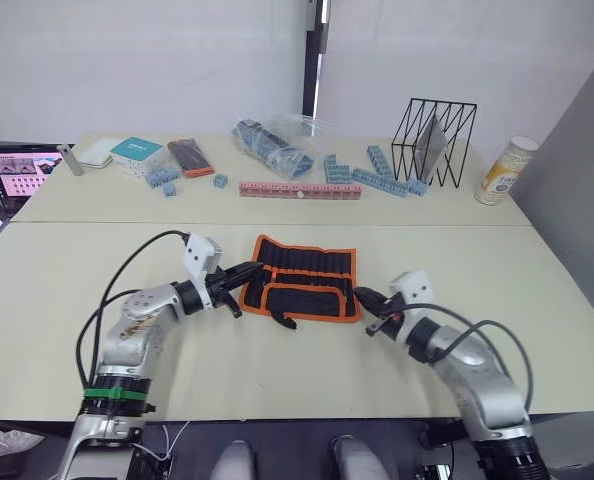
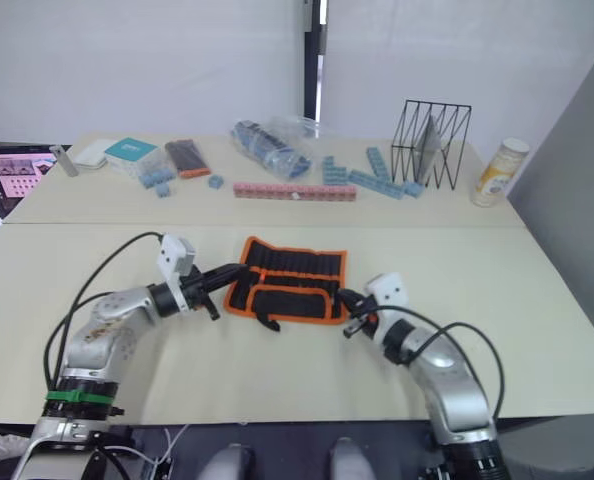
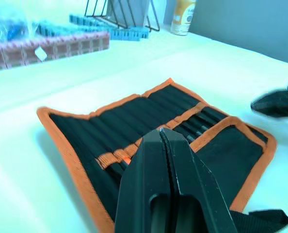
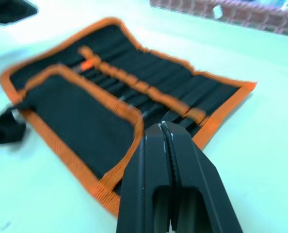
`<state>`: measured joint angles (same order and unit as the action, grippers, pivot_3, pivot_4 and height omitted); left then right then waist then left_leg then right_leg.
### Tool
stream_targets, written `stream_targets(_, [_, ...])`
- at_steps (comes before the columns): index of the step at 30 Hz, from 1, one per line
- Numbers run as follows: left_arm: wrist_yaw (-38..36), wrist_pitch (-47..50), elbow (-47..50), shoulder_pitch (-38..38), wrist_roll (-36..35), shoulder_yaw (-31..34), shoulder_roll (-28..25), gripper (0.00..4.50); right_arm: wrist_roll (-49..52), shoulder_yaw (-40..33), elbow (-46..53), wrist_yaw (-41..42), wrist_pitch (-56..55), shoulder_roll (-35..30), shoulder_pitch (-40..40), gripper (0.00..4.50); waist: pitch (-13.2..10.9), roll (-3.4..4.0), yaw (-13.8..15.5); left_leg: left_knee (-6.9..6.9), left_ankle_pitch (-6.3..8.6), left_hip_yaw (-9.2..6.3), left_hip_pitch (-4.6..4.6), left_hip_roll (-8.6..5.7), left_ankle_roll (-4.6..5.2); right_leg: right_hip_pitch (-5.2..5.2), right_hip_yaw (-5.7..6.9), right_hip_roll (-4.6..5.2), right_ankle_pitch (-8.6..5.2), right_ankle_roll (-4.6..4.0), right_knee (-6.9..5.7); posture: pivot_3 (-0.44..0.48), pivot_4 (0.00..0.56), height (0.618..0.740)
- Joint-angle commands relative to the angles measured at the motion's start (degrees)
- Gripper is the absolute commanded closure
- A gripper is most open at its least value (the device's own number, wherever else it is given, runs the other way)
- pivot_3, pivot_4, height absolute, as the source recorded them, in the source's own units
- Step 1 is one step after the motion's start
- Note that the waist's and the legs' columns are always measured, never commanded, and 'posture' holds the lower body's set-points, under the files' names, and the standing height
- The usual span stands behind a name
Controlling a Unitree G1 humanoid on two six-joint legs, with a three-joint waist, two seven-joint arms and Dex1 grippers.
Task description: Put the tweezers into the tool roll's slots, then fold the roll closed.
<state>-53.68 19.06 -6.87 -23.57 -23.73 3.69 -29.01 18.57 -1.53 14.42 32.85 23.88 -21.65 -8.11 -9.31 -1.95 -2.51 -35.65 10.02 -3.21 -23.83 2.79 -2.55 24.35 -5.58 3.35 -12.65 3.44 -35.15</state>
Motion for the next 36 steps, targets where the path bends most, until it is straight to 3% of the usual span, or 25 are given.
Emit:
stream_targets(1, [-7.6,4.1,-0.4,-0.4,-3.7,3.4,-7.3,4.48,6.1,-5.7,2.4,3.8,4.0,-4.2,0.3,4.50,-0.2,0.02,-0.1,0.01,0.03,0.00,0.00,0.00,0.01,0.01,0.00,-0.01,0.00,-0.01,0.00,0.000,0.150,0.737])
stream_targets(6, [-18.0,2.1,-6.4,0.0,-3.5,5.6,-18.9,3.06,11.5,-9.4,-1.5,10.2,10.0,-11.9,-0.3,3.01,-0.4,0.02,-0.2,0.23,0.05,0.04,0.02,0.01,0.03,0.13,0.00,0.00,-0.06,-0.10,0.05,0.000,0.150,0.737])
stream_targets(10, [-22.4,3.8,-3.8,3.6,-5.3,7.2,-22.7,1.81,14.1,-10.0,-3.9,11.2,15.3,-13.9,-2.7,1.73,-0.4,0.05,-0.1,0.42,0.05,0.05,0.06,0.02,0.03,0.15,0.00,0.01,-0.10,-0.16,0.07,0.000,0.150,0.737])
stream_targets(12, [-23.6,5.1,-1.3,6.1,-6.7,8.8,-24.0,1.00,16.2,-10.0,-4.8,11.5,19.8,-14.5,-4.0,0.89,-0.4,0.03,-0.1,0.48,0.05,0.07,0.04,0.02,0.03,0.19,0.00,0.02,-0.11,-0.17,0.07,0.000,0.150,0.737])
stream_targets(15, [-23.8,7.7,2.6,9.8,-9.0,11.1,-25.4,0.15,18.0,-8.9,-6.5,11.4,25.3,-15.2,-6.4,0.04,-0.5,-0.02,-0.1,0.57,0.05,0.06,0.03,0.05,0.03,0.26,0.01,0.01,-0.14,-0.22,0.05,0.000,0.150,0.737])
stream_targets(24, [-17.4,12.9,13.4,18.1,-13.0,17.4,-23.8,0.05,19.4,-3.8,-10.6,7.4,36.1,-9.1,-15.6,0.00,-0.5,-0.01,-0.2,0.58,0.04,0.07,0.03,0.06,0.03,0.32,0.01,-0.01,-0.15,-0.22,-0.02,0.000,0.150,0.737])
stream_targets(33, [-13.8,11.9,17.4,22.4,-13.1,18.6,-22.8,0.05,19.0,0.7,-10.6,5.0,40.6,-5.4,-17.2,0.00,-0.5,-0.04,-0.3,0.56,0.04,0.07,0.06,0.06,0.03,0.31,0.02,-0.03,-0.12,-0.18,-0.08,0.000,0.150,0.737])
stream_targets(36, [-12.7,12.7,17.9,23.0,-13.5,19.0,-22.9,0.00,18.9,-0.8,-12.1,4.0,39.8,-3.7,-18.1,0.81,-0.5,-0.04,-0.9,0.57,0.04,0.07,0.10,0.11,0.03,0.32,0.01,-0.07,-0.13,-0.20,-0.17,0.000,0.150,0.737])
